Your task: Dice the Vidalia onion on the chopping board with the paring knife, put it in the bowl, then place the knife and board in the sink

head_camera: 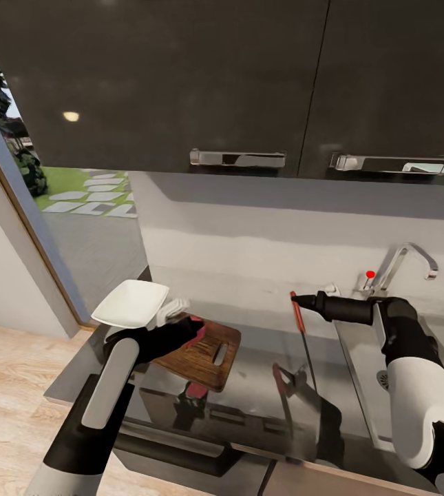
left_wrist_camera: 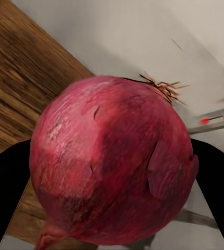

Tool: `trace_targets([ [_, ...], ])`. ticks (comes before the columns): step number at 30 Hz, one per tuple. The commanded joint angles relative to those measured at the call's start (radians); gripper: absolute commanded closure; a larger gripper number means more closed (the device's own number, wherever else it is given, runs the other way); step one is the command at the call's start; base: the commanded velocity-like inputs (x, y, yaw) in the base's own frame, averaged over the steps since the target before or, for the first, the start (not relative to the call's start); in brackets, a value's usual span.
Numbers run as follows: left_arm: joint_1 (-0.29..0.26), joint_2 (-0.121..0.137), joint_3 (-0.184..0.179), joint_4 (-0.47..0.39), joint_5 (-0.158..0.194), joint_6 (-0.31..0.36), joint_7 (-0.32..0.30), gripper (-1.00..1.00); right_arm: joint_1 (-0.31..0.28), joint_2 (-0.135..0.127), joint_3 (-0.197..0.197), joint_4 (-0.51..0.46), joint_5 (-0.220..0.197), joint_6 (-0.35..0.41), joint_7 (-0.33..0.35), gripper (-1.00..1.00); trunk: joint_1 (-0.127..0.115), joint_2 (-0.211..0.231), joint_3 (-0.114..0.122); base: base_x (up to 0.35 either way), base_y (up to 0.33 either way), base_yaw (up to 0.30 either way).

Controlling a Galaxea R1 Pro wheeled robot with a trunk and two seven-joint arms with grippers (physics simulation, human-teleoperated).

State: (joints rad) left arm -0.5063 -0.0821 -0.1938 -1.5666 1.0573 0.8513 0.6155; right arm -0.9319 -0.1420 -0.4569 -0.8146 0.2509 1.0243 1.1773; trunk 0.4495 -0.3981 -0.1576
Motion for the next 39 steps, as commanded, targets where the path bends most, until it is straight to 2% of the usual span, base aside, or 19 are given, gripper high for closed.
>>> trace_targets([
  [1, -0.001, 0.000, 0.000, 0.001, 0.009, 0.001, 0.011, 1.00, -0.002, 0.001, -0.003, -0.003, 0.011, 0.006, 0.009, 1.00, 0.001, -0.002, -0.002, 0.000, 0.000, 0.000],
  [11, -0.001, 0.004, 0.001, 0.010, 0.006, 0.002, 0.017, 1.00, -0.005, -0.008, -0.003, -0.016, 0.011, 0.023, 0.008, 1.00, 0.001, -0.002, -0.011, 0.000, 0.000, 0.000],
  [39, -0.001, 0.004, -0.003, 0.040, -0.001, -0.011, 0.027, 1.00, -0.002, -0.007, -0.003, -0.041, 0.011, 0.023, 0.008, 1.00, 0.001, -0.002, -0.052, 0.021, 0.000, 0.000],
])
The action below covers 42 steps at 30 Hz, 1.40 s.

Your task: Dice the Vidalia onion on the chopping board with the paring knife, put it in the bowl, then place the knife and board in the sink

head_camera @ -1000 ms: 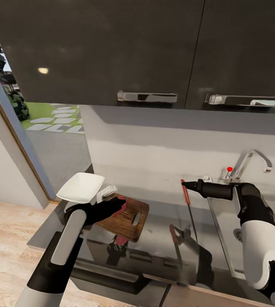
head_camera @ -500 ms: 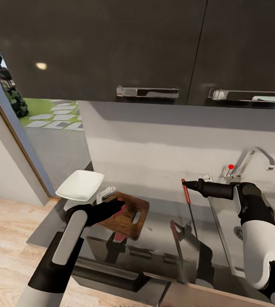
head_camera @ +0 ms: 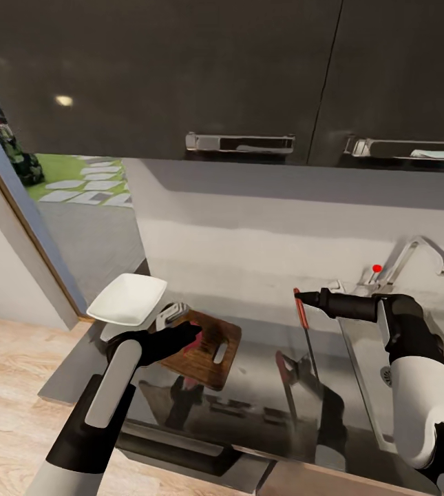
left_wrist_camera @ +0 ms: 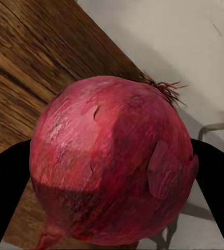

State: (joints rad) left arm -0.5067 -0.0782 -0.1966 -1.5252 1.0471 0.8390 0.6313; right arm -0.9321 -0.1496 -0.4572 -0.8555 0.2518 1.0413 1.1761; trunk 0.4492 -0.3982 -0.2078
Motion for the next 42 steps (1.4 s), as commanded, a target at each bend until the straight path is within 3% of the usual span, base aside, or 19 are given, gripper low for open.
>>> trace_targets([
  [1, -0.001, 0.000, -0.001, -0.002, 0.009, 0.001, 0.011, 1.00, -0.001, 0.000, -0.003, -0.003, 0.010, 0.006, 0.010, 1.00, 0.001, -0.002, -0.002, 0.160, 0.000, 0.000],
  [31, 0.001, 0.001, 0.001, -0.003, 0.008, 0.000, 0.011, 1.00, -0.001, -0.001, -0.003, -0.008, 0.010, 0.006, 0.010, 1.00, 0.001, -0.002, -0.043, 0.009, 0.000, 0.000],
  [33, 0.002, 0.003, 0.002, -0.005, -0.009, 0.000, 0.011, 1.00, 0.000, 0.000, -0.003, -0.010, 0.009, 0.006, 0.010, 1.00, 0.001, -0.002, -0.046, 0.000, 0.000, 0.000],
  [36, 0.006, 0.004, 0.004, -0.013, -0.074, 0.000, 0.011, 1.00, 0.002, 0.001, -0.003, -0.015, 0.009, 0.006, 0.010, 1.00, 0.001, -0.002, -0.051, 0.000, 0.000, 0.000],
  [42, 0.006, 0.003, 0.012, -0.016, -0.104, -0.002, 0.009, 1.00, 0.005, 0.001, -0.003, -0.023, 0.009, 0.006, 0.011, 1.00, 0.001, -0.002, -0.060, 0.000, 0.000, 0.000],
])
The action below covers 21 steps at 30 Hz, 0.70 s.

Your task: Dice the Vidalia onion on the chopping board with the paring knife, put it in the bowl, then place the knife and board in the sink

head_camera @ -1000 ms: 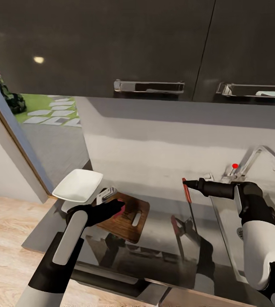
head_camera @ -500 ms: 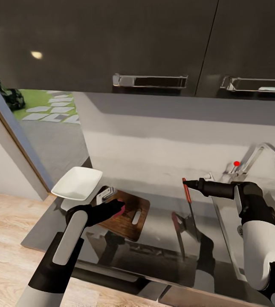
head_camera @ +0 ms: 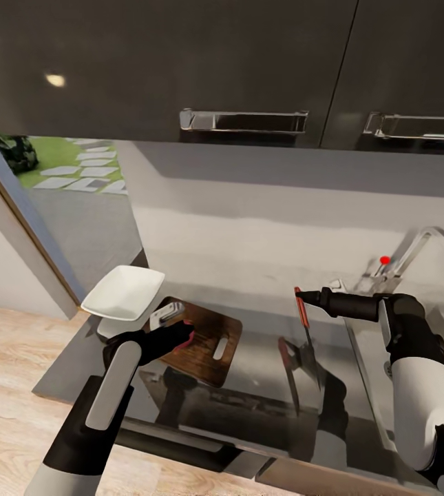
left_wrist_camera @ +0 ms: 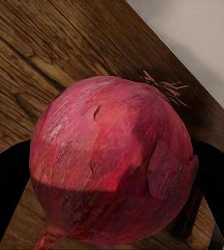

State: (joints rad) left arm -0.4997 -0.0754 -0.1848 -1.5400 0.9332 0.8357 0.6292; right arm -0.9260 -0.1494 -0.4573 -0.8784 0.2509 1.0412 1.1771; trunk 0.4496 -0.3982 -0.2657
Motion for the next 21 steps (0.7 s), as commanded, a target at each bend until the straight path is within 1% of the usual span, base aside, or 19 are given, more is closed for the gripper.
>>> trace_targets([
  [1, -0.002, -0.001, 0.000, -0.001, 0.008, 0.001, 0.011, 1.00, -0.001, 0.001, -0.003, -0.002, 0.010, 0.006, 0.009, 1.00, 0.001, -0.002, -0.004, 0.000, 0.000, 0.000],
  [7, -0.007, -0.003, -0.001, -0.002, 0.009, 0.000, -0.002, 1.00, -0.001, 0.000, -0.003, -0.004, 0.010, 0.006, 0.010, 1.00, 0.001, -0.002, -0.013, 0.000, 0.000, 0.000],
  [12, -0.008, -0.003, -0.006, -0.004, 0.011, -0.040, -0.042, 1.00, -0.001, -0.001, -0.003, -0.015, 0.011, 0.006, 0.010, 1.00, 0.001, -0.002, -0.021, 0.000, 0.000, 0.000],
  [17, -0.008, -0.003, -0.004, -0.004, 0.010, -0.048, -0.058, 1.00, -0.001, -0.001, -0.003, -0.020, 0.011, 0.006, 0.009, 1.00, 0.001, -0.002, -0.026, 0.002, 0.000, 0.000],
  [21, -0.007, -0.002, -0.003, -0.003, 0.009, -0.049, -0.057, 1.00, -0.001, -0.001, -0.003, -0.022, 0.011, 0.006, 0.009, 1.00, 0.001, -0.002, -0.027, 0.164, 0.000, 0.000],
])
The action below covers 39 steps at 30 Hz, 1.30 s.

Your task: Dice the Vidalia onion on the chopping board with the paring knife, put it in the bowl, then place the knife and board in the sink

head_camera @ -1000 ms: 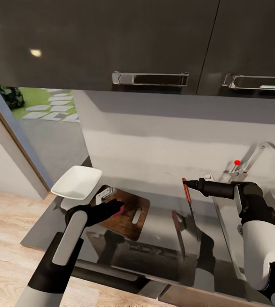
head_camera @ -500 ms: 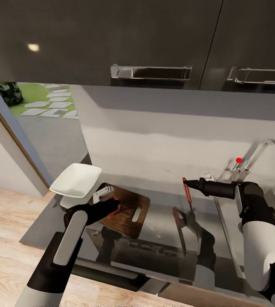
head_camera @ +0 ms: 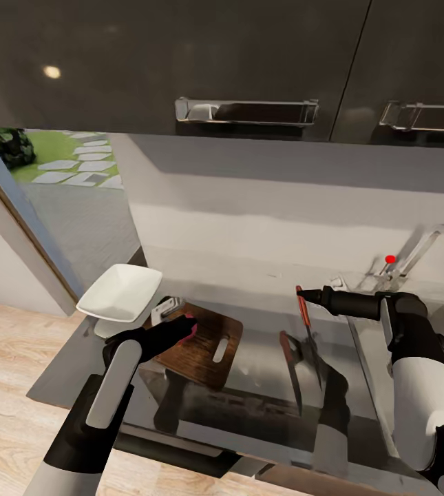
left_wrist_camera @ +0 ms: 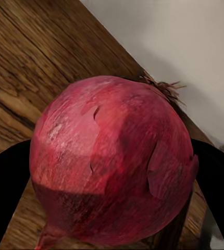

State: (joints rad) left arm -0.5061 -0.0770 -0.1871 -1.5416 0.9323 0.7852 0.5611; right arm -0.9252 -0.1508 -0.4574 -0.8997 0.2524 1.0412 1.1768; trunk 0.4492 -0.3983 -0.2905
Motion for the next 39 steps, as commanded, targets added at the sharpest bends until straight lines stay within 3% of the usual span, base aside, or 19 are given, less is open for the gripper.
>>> trace_targets([
  [1, -0.001, 0.000, 0.000, -0.001, 0.010, 0.001, 0.011, 1.00, -0.001, 0.000, -0.003, -0.001, 0.010, 0.006, 0.010, 1.00, 0.001, -0.002, -0.002, 0.162, 0.000, 0.000],
  [10, 0.000, 0.000, 0.000, 0.005, 0.008, -0.001, 0.015, 1.00, -0.001, 0.000, -0.004, -0.001, 0.010, 0.006, 0.010, 1.00, 0.001, -0.002, -0.002, 0.031, 0.000, 0.000],
  [11, 0.000, 0.000, 0.000, 0.005, 0.008, -0.001, 0.016, -1.00, -0.001, 0.000, -0.004, -0.001, 0.010, 0.006, 0.010, 1.00, 0.001, -0.002, -0.002, 0.002, 0.000, 0.000],
  [39, 0.010, -0.001, -0.010, -0.064, 0.015, 0.006, 0.001, -1.00, 0.004, 0.004, -0.003, -0.001, 0.009, 0.006, 0.013, 1.00, 0.001, -0.002, -0.002, 0.000, 0.000, 0.000],
])
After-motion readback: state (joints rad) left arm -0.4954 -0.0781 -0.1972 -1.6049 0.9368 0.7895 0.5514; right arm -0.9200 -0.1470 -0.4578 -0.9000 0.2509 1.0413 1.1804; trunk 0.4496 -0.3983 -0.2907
